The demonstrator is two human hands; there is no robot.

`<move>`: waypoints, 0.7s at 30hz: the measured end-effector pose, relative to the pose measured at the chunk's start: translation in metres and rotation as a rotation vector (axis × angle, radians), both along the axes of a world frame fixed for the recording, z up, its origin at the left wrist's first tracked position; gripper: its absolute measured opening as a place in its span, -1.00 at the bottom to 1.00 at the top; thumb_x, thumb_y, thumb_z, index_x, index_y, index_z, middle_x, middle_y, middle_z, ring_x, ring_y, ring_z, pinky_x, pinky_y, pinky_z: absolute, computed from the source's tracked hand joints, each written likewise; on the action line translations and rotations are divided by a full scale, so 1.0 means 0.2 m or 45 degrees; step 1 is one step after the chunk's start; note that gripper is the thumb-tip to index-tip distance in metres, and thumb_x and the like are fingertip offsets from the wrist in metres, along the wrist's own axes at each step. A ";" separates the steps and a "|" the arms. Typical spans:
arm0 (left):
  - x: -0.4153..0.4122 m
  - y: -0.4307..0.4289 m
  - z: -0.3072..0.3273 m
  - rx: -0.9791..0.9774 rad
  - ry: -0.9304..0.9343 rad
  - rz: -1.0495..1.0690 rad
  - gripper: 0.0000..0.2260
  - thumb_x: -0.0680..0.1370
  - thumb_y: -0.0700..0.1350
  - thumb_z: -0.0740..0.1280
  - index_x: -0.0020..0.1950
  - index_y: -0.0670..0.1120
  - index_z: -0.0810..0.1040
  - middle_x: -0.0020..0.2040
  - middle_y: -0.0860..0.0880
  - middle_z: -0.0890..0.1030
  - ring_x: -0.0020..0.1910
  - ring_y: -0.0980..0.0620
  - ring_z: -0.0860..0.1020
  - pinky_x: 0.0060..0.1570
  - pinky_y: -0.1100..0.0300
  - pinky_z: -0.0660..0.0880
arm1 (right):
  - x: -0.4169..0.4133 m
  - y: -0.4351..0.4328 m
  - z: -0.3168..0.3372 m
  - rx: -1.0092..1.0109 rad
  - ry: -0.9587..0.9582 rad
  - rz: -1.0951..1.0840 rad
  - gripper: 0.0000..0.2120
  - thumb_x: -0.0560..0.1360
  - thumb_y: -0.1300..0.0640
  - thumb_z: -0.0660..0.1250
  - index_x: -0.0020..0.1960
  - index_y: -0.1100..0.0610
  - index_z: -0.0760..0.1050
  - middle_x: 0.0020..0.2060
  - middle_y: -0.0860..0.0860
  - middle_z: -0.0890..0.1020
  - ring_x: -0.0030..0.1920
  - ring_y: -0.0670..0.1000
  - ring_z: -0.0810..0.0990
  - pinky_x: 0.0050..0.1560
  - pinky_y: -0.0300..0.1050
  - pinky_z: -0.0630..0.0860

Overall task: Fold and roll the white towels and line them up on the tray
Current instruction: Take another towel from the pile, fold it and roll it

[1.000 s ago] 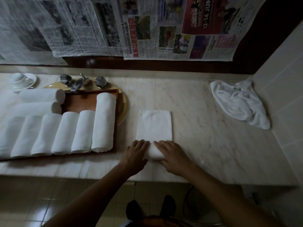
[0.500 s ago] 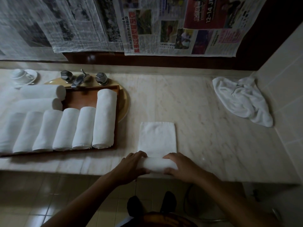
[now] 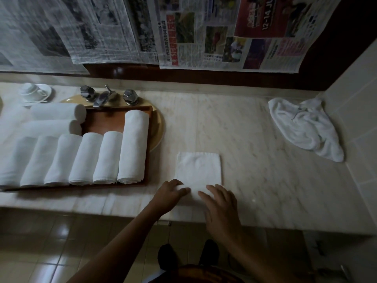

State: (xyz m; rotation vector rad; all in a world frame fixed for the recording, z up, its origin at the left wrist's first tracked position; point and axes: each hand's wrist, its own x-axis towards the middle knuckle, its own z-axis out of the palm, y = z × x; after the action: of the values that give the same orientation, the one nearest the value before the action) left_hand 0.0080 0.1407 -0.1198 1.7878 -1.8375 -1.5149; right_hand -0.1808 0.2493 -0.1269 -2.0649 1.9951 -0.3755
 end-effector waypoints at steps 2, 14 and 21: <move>0.00 0.03 -0.02 -0.326 -0.353 -0.141 -0.47 0.63 0.31 0.15 0.39 -0.04 0.51 0.33 -0.08 0.51 0.25 -0.06 0.52 0.20 0.05 0.50 | -0.01 0.01 -0.07 0.071 0.038 0.038 -0.18 0.42 0.30 0.45 0.59 -0.07 0.25 0.59 0.04 0.27 0.62 0.18 0.13 0.54 0.28 0.19; -0.06 -0.06 -0.05 -0.744 -0.664 -0.812 -0.21 0.62 0.09 0.36 0.69 -0.07 -0.03 0.67 -0.08 0.09 0.63 -0.14 0.07 0.55 -0.16 0.23 | -0.16 -0.33 -0.02 0.175 0.184 0.241 -0.23 0.55 0.06 0.37 0.65 0.00 0.08 0.57 0.04 0.28 0.55 0.12 0.24 0.56 0.08 0.19; 0.03 -0.08 -0.02 -0.535 -0.402 -0.817 -0.33 0.56 0.12 0.42 0.60 0.01 0.24 0.52 -0.02 0.38 0.42 -0.01 0.37 0.37 -0.01 0.46 | -0.17 -0.31 0.10 0.587 -0.084 0.163 -0.13 0.45 -0.17 0.52 0.59 -0.16 0.11 0.49 0.00 0.36 0.41 0.10 0.39 0.36 0.07 0.41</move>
State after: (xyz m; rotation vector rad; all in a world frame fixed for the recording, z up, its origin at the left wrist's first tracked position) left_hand 0.0139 0.1256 -0.1229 1.3581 -2.8196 -0.8861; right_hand -0.2144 0.1867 -0.1074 -1.8435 1.7010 0.0419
